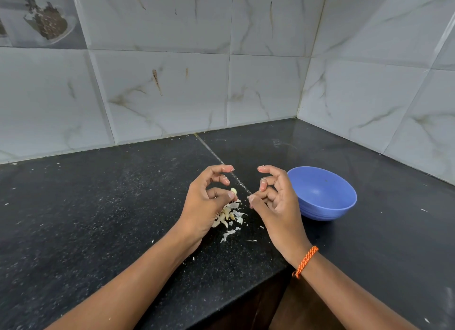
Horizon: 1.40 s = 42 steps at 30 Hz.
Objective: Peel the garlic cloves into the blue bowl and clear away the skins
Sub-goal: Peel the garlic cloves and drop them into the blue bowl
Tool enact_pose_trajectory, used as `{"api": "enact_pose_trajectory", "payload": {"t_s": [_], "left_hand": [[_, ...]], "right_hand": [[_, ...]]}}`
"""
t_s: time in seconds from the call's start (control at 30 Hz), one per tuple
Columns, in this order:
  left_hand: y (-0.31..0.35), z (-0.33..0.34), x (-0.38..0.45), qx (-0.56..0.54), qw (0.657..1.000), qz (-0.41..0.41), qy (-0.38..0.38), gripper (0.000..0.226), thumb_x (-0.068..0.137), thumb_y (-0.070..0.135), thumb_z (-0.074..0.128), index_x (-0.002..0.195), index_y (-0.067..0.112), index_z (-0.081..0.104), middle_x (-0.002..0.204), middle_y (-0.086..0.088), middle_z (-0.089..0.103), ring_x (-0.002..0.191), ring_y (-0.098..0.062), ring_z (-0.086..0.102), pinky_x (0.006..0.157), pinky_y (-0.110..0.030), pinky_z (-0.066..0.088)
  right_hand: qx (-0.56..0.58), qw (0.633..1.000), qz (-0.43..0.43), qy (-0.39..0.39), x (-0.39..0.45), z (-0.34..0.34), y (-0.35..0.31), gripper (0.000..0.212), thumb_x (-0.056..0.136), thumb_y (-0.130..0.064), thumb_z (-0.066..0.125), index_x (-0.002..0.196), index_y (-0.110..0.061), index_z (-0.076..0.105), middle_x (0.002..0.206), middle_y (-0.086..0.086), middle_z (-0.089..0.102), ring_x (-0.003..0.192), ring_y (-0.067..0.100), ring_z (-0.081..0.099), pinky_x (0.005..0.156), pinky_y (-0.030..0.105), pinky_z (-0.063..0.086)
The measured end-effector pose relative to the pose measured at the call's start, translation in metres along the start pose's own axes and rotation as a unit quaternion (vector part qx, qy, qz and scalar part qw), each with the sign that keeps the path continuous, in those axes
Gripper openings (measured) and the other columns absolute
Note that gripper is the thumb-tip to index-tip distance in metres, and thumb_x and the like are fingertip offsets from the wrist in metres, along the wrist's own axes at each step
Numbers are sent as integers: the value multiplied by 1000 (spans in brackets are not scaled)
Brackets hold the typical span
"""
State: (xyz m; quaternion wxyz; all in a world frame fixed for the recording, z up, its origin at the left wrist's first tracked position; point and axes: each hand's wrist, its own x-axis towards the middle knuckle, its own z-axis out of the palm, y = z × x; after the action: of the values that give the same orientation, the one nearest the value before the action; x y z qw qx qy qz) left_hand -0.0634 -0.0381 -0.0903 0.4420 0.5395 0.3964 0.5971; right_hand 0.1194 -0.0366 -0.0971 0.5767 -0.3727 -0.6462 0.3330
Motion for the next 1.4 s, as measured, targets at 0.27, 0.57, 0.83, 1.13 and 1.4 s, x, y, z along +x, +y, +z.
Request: {"api": "enact_pose_trajectory", "payload": {"t_s": [0.27, 0.57, 0.83, 1.13, 1.4], "left_hand": [[0, 0, -1, -10, 1000, 2, -4, 51, 92, -11, 74, 129, 25, 71, 106, -2, 61, 83, -25, 71, 62, -19, 50], [1, -1, 0, -8, 1000, 7, -2, 51, 92, -12, 73, 130, 22, 70, 106, -3, 61, 81, -23, 71, 63, -17, 50], [1, -1, 1, -8, 1000, 5, -1, 51, 92, -12, 73, 129, 22, 71, 109, -6, 60, 82, -25, 70, 62, -17, 51], [-2, -2, 1, 3, 1000, 4, -7, 52, 92, -11, 74, 129, 26, 70, 108, -3, 60, 82, -24, 73, 61, -17, 49], [-2, -1, 1, 4, 1000, 11, -6, 51, 92, -12, 73, 130, 22, 70, 107, -3, 60, 83, -27, 72, 63, -15, 50]], "right_hand": [[-47, 999, -5, 21, -1, -1, 1, 48, 91, 1, 78, 121, -30, 57, 88, 1, 46, 63, 15, 46, 71, 27, 52], [-75, 997, 1, -33, 0, 0, -3, 58, 91, 12, 70, 131, -28, 58, 119, 1, 57, 108, 18, 72, 104, 34, 56], [-71, 997, 7, 2, 0, -1, 0, 61, 86, 3, 83, 131, -31, 59, 111, -1, 58, 98, 20, 75, 100, 43, 59], [-44, 999, 7, 21, -2, -2, -2, 31, 106, -7, 62, 132, -24, 61, 113, -1, 61, 83, 24, 80, 94, 43, 61], [-84, 996, 5, -11, -1, -1, -4, 64, 85, 11, 79, 128, -33, 63, 122, -1, 52, 105, 17, 71, 98, 34, 61]]}}
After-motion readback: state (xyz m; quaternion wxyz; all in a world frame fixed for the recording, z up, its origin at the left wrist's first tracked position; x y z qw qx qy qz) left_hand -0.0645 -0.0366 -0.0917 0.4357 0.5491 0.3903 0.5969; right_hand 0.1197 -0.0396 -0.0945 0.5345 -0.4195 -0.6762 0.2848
